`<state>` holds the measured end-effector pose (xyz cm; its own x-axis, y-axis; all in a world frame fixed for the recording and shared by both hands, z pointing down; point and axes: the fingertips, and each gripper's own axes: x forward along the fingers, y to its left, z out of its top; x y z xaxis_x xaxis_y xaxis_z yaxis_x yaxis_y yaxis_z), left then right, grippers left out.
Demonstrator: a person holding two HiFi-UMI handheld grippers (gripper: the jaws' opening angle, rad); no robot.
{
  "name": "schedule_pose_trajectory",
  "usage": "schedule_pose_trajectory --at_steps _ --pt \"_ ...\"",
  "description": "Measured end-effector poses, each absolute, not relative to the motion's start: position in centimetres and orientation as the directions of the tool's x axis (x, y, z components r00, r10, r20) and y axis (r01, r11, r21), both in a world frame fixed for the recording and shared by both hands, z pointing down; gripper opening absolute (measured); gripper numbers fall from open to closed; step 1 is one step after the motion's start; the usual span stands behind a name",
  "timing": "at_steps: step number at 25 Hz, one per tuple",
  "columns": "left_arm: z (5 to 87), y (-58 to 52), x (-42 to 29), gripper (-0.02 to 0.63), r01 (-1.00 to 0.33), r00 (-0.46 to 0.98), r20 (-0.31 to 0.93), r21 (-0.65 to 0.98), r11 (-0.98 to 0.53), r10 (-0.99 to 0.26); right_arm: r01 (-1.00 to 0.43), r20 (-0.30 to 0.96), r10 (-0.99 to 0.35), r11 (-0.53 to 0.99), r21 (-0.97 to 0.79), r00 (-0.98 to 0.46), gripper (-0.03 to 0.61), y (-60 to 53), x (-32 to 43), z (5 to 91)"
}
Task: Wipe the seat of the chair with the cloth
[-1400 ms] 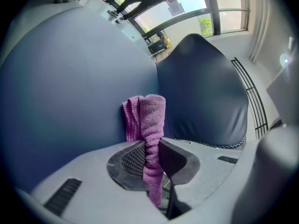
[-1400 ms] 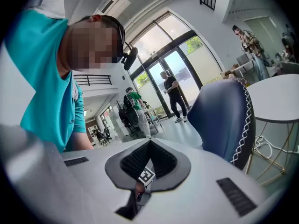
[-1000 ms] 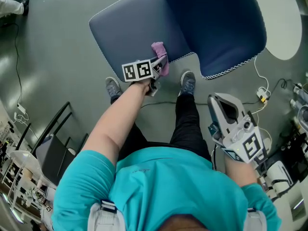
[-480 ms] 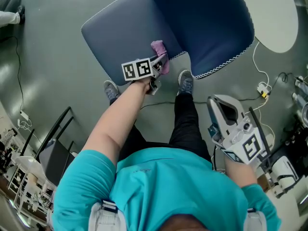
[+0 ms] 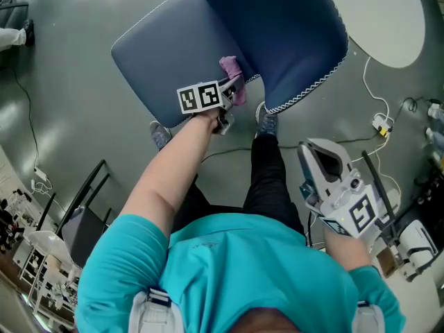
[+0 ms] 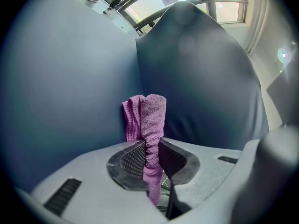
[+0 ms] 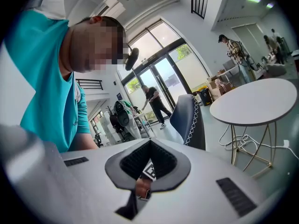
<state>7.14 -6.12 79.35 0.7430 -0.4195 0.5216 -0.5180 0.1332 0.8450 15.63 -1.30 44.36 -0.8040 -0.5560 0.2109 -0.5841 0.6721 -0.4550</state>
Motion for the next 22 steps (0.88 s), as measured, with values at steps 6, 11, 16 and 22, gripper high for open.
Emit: schedule_pose_trajectory --at_steps 6,11,16,22 --pt "79.2 -7.0 8.5 0.064 -0.518 0.751 0.519 0.846 0.122 -0.409 -0.602 0.205 -0.580 0.657 -0.454 -0.788 -0.003 -1.3 16.8 44.3" --pt "79.3 -7.9 9.7 0.064 -0.517 0.758 0.515 0.848 0.113 -0.401 -0.617 0.206 -0.598 0.642 -0.456 -0.774 -0.003 -1.1 17.8 44.5" --pt "79.5 -8.3 10.5 0.064 -0.516 0.754 0.517 0.848 0.121 -0.406 -0.630 0.209 -0.613 0.630 -0.454 -0.762 -0.003 -0.9 18.9 44.6" --pt "79.3 -8.4 10.5 0.064 -0.517 0.754 0.516 0.848 0.117 -0.406 -0.632 0.206 -0.615 0.631 -0.450 -0.761 -0.003 -0.7 18.7 44.4"
